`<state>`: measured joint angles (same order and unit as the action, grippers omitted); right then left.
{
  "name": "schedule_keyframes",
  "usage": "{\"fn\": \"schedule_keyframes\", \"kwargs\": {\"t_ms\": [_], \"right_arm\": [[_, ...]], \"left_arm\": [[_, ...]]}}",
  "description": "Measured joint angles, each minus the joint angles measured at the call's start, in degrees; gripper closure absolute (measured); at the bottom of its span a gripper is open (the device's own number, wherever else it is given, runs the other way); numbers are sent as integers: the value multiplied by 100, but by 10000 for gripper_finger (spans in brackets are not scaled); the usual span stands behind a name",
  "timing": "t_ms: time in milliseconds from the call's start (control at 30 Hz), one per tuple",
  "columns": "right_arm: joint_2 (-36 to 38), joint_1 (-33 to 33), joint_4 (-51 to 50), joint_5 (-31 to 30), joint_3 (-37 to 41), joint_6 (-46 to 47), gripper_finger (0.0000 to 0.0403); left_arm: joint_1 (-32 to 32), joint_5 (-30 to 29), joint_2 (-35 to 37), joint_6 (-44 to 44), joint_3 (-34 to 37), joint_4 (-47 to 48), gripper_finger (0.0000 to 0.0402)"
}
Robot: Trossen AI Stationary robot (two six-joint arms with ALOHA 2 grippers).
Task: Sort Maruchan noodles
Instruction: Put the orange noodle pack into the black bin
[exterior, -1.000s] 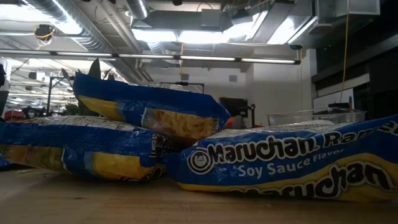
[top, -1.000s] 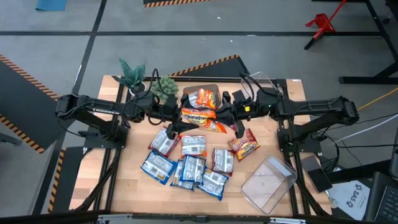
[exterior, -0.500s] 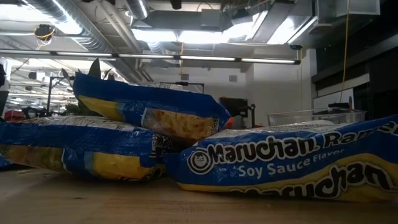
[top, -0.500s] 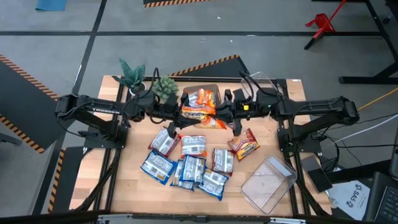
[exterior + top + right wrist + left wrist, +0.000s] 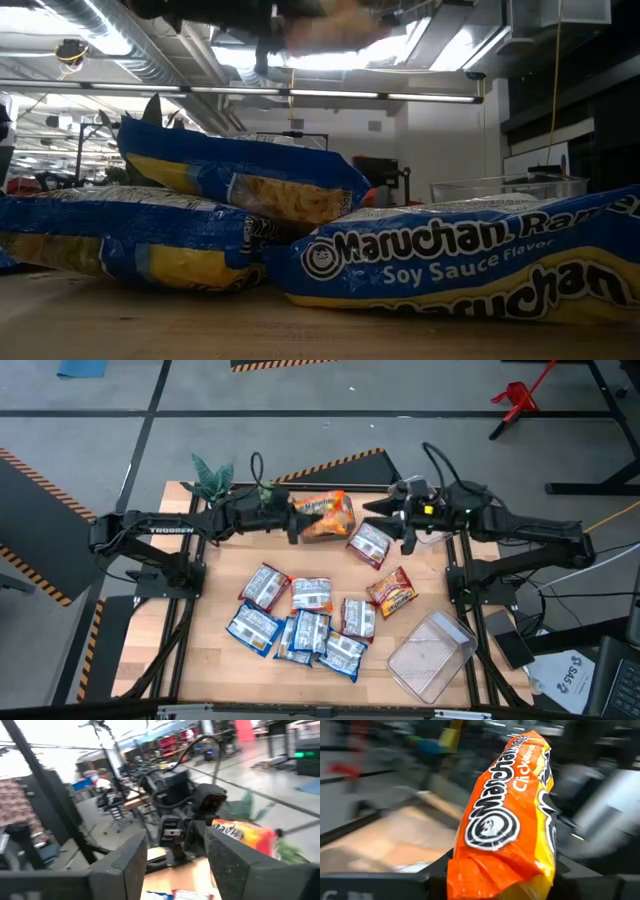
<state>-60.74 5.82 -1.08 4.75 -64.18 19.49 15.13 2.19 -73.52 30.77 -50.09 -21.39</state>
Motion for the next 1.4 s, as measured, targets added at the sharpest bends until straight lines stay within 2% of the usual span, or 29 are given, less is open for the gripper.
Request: {"fn": "schedule_keyframes", "kwargs": {"t_ms": [67,200,333,533,733,833,1167,1400], "right_arm": [[68,-12,-167,-171,0,-37,213],[70,-13,-411,-216,0,-133,215],[-8,-14,-597,-212,2,-135,216],[-102,-15,-555,-201,2,-136,216],[-104,-17,-867,-197,2,-135,216],[-104,-17,-973,-197,2,-136,217],[-107,-17,-1112,-396,2,-303,216],[-139,-17,-1286,-371,2,-326,216]], "left_arm": [[134,-96,-8,43,-2,99,264],[642,541,-56,80,0,829,264],[1290,1259,-409,213,-1,971,264],[2285,2288,-1328,581,-4,859,264],[2531,3170,-2308,1151,-4,322,264],[2422,3174,-2511,1262,-4,221,264],[2254,2832,-2566,1245,-4,228,263],[2260,3364,-2566,842,-231,-169,227]]}}
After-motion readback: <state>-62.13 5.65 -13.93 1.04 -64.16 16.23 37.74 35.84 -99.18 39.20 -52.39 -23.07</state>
